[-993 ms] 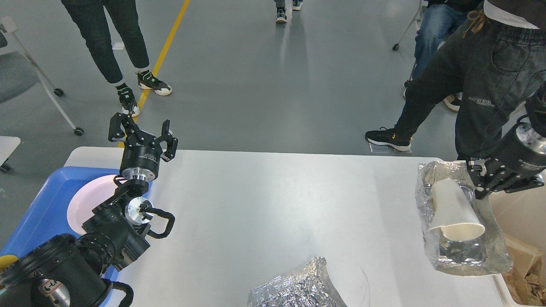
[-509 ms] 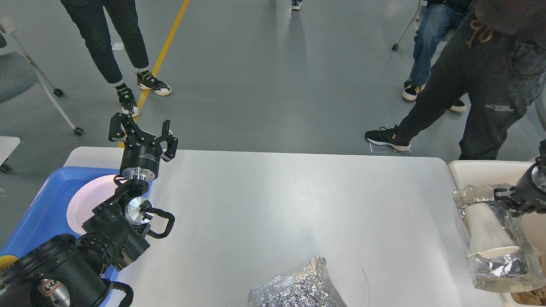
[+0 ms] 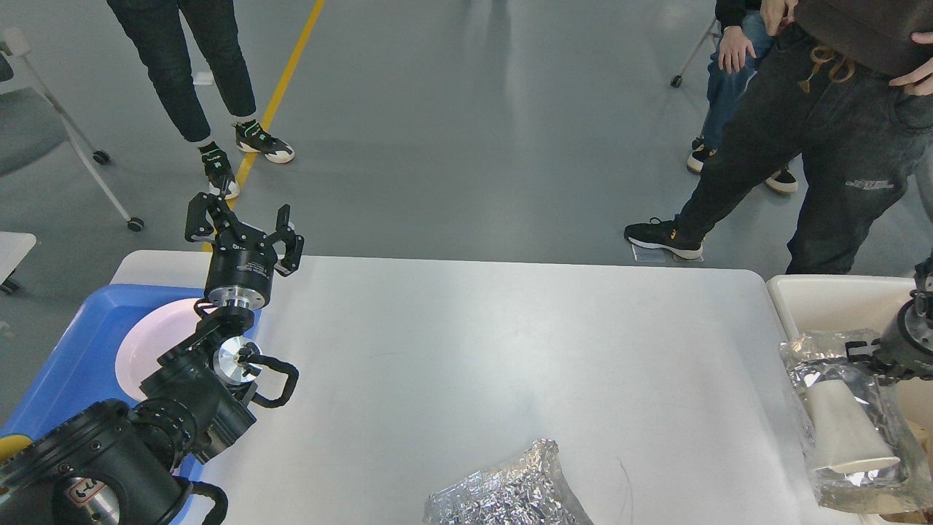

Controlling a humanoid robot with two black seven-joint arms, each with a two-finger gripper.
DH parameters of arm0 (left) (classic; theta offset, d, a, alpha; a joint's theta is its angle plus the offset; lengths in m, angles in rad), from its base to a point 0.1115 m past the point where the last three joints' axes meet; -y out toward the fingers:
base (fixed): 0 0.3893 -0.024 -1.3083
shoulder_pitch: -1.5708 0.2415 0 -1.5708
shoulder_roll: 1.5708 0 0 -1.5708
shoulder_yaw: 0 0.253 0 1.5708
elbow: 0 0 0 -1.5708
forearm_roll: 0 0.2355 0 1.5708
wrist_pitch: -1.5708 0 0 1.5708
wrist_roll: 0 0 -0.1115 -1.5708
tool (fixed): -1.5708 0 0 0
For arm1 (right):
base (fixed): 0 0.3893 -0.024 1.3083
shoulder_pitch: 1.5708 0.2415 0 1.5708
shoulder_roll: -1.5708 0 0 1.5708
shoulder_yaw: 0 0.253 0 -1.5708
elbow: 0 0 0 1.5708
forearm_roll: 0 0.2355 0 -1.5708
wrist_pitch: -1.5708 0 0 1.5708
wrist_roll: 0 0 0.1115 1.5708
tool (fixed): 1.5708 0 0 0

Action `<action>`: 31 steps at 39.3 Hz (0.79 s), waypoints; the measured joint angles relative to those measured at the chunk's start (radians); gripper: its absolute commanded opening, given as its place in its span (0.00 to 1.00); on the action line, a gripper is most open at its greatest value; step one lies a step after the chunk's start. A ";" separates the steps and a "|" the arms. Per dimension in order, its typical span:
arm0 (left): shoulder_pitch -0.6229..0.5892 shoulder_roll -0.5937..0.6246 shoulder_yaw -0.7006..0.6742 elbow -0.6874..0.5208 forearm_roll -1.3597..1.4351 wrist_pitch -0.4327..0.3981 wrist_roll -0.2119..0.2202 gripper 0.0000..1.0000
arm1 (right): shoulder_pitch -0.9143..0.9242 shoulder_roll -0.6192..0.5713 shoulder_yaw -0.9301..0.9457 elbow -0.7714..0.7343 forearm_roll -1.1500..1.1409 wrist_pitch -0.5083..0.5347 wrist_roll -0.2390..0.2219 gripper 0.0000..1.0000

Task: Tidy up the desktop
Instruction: 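Release the foil-wrapped cup into the white bin with the right gripper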

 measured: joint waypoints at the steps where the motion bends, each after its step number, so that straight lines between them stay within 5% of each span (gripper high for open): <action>1: 0.000 0.000 0.000 0.000 0.000 0.000 0.000 0.97 | 0.000 0.000 0.000 0.001 0.000 0.000 0.000 0.00; 31: 0.000 0.000 0.000 0.000 0.000 0.000 0.000 0.97 | -0.054 0.003 -0.009 -0.145 0.000 -0.056 0.000 0.00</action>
